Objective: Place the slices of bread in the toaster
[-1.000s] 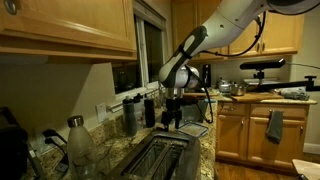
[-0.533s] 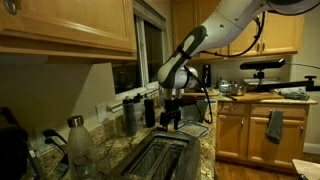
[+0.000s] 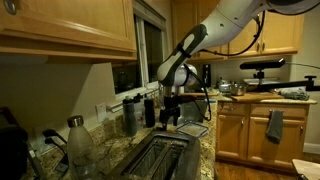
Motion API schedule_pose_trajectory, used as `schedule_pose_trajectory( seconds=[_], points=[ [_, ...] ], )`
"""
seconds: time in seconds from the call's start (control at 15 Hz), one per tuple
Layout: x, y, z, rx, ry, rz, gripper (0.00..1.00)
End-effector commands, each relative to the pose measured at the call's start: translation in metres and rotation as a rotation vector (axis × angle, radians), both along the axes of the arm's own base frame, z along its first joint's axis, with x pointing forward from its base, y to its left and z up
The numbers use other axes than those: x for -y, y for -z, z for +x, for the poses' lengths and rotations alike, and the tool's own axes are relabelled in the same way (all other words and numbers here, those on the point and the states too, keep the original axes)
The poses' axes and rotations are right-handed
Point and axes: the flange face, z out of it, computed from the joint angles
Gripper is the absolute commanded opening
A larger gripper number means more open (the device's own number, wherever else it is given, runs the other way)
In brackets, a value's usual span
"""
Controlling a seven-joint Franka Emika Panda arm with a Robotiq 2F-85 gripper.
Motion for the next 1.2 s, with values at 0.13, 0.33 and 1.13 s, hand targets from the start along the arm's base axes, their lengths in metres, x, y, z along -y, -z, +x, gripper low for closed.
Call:
schedule_pose_trajectory(
  seconds=[0.13, 0.33, 1.13],
  points=[
    [0.002, 0.004, 0.000, -0.032, 0.014, -0.044, 1.00],
    [0.000, 0.009, -0.001, -0.045, 0.005, -0.051, 1.00],
    [0.000, 0.016, -0.001, -0.059, 0.009, -0.053, 0.46]
  ],
)
